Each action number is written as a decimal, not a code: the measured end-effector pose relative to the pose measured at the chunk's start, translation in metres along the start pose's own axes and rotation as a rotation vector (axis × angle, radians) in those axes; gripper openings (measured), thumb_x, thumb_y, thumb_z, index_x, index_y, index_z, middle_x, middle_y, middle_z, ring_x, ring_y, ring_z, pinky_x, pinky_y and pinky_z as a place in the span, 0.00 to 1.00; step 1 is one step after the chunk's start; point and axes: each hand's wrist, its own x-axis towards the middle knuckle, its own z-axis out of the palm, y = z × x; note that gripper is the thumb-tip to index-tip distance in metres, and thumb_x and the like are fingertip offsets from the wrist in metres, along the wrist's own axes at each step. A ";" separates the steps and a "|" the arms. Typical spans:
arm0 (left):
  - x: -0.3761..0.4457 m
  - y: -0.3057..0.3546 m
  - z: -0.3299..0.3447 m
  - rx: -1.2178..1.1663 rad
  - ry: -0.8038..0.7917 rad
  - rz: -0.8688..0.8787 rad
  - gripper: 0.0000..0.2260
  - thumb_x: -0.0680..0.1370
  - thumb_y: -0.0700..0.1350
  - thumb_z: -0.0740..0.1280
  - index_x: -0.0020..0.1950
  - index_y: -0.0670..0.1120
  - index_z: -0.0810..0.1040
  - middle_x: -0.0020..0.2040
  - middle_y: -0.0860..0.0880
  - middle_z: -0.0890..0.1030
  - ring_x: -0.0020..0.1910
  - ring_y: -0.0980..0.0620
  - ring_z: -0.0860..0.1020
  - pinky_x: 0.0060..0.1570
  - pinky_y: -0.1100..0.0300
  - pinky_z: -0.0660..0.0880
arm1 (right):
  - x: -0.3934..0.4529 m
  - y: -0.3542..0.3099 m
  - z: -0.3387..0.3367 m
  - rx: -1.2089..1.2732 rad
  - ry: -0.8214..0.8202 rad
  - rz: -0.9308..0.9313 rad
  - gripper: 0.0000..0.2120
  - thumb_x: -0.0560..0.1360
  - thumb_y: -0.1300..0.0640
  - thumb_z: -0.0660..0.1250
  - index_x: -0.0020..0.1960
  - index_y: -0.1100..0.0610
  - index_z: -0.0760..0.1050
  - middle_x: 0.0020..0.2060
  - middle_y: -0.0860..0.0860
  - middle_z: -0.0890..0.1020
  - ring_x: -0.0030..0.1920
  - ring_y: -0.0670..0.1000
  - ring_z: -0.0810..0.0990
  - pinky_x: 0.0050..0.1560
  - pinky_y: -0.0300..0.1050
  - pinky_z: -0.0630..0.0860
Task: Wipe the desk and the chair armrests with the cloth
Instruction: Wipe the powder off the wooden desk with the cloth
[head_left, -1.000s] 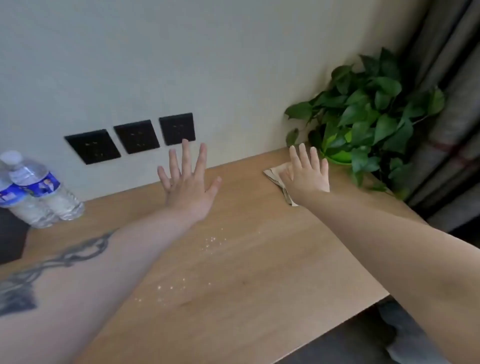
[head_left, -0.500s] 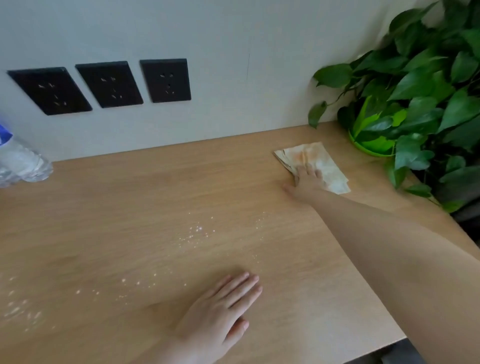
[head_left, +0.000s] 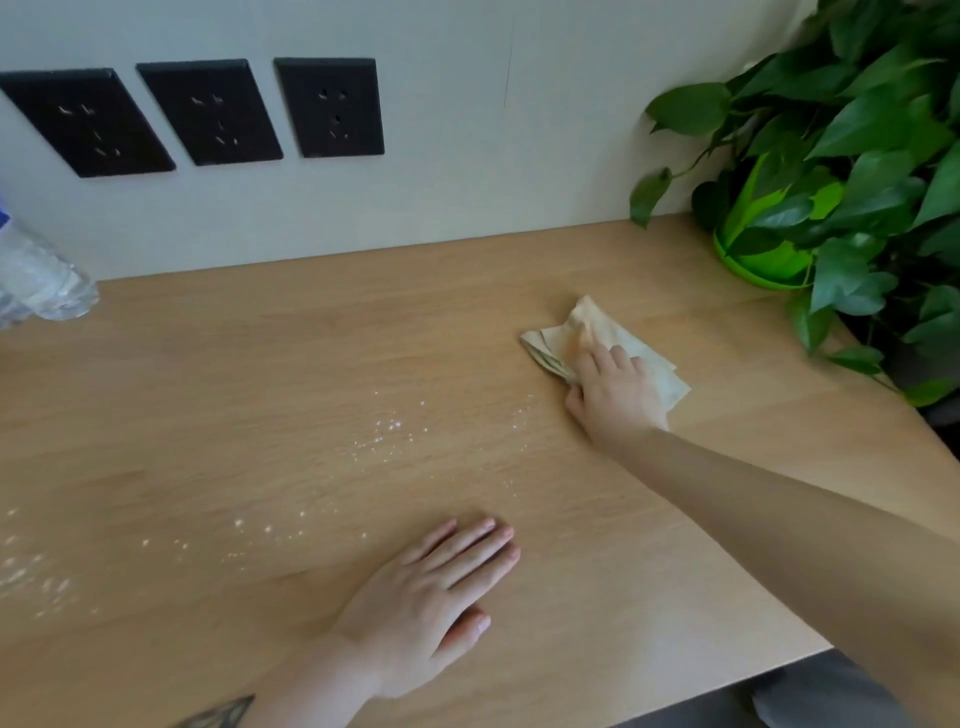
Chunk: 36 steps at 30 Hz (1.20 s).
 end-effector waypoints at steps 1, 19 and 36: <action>0.001 -0.001 0.002 0.001 -0.007 -0.009 0.26 0.82 0.56 0.51 0.78 0.50 0.53 0.78 0.52 0.54 0.77 0.54 0.49 0.71 0.53 0.50 | -0.015 -0.003 0.003 0.040 0.002 -0.044 0.13 0.74 0.52 0.61 0.51 0.61 0.74 0.52 0.57 0.77 0.51 0.59 0.74 0.51 0.53 0.68; -0.069 -0.009 0.004 -0.020 -0.019 0.041 0.25 0.81 0.55 0.54 0.77 0.51 0.57 0.77 0.54 0.57 0.76 0.56 0.50 0.72 0.56 0.50 | -0.045 -0.100 0.015 0.432 -0.088 0.157 0.23 0.82 0.52 0.45 0.77 0.45 0.48 0.77 0.45 0.47 0.76 0.50 0.39 0.75 0.53 0.38; -0.158 -0.055 -0.004 0.130 0.012 0.066 0.27 0.78 0.60 0.57 0.75 0.53 0.62 0.75 0.57 0.62 0.74 0.57 0.59 0.67 0.57 0.56 | -0.088 -0.147 0.016 0.358 -0.081 0.414 0.27 0.81 0.42 0.43 0.77 0.46 0.42 0.78 0.46 0.45 0.76 0.51 0.39 0.75 0.52 0.41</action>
